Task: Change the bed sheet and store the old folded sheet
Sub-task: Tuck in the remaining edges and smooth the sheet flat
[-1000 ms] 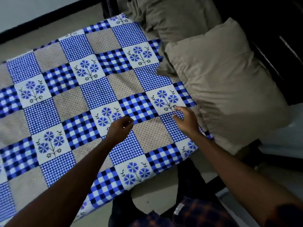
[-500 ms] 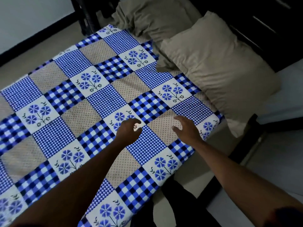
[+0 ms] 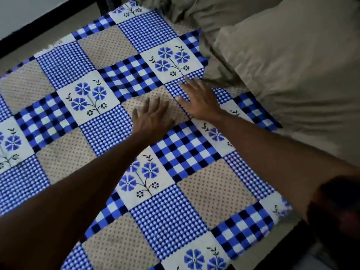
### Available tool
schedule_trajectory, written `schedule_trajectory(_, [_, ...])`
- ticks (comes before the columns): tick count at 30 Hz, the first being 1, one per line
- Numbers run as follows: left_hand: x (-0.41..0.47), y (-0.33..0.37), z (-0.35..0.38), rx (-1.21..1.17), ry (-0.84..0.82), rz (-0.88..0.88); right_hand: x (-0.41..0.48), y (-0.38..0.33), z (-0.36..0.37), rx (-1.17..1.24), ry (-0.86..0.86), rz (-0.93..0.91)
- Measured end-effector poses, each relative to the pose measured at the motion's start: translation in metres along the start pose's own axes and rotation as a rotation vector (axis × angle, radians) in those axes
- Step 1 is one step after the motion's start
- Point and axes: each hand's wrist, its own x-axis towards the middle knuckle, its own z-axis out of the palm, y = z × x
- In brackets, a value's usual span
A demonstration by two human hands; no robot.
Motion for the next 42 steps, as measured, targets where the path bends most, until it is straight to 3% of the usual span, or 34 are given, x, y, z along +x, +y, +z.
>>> schedule_trajectory(5, [0.048, 0.019, 0.027, 0.098, 0.024, 0.069, 0.049, 0.06, 0.001, -0.149, -0.003, 0.013])
schedule_trajectory(13, [0.054, 0.042, 0.045, 0.066, 0.183, 0.089, 0.082, 0.082, -0.012, -0.054, 0.035, 0.102])
schedule_trajectory(16, [0.051, 0.045, 0.046, 0.051, 0.195, 0.072, 0.08, 0.076, -0.015, -0.015, 0.075, 0.104])
schedule_trajectory(20, [0.041, 0.044, 0.05, 0.002, 0.205, 0.021, 0.063, 0.05, -0.013, -0.085, 0.252, -0.02])
schedule_trajectory(23, [0.042, 0.043, 0.049, 0.008, 0.208, 0.006, 0.05, 0.04, -0.003, -0.121, 0.239, -0.088])
schedule_trajectory(27, [0.057, 0.033, 0.038, 0.035, 0.163, -0.016, 0.011, 0.082, 0.004, 0.019, 0.247, -0.057])
schedule_trajectory(32, [0.055, 0.032, 0.036, 0.042, 0.138, -0.004, -0.09, 0.129, -0.007, 0.09, 0.206, 0.095])
schedule_trajectory(37, [0.053, 0.03, 0.036, 0.052, 0.16, 0.012, -0.191, 0.168, -0.013, 0.109, 0.116, 0.666])
schedule_trajectory(41, [0.053, 0.03, 0.034, 0.014, 0.176, 0.022, -0.198, 0.199, -0.019, -0.321, 0.295, 0.482])
schedule_trajectory(42, [0.047, 0.032, 0.035, 0.013, 0.184, 0.02, -0.196, 0.21, -0.017, -0.304, 0.349, 0.458])
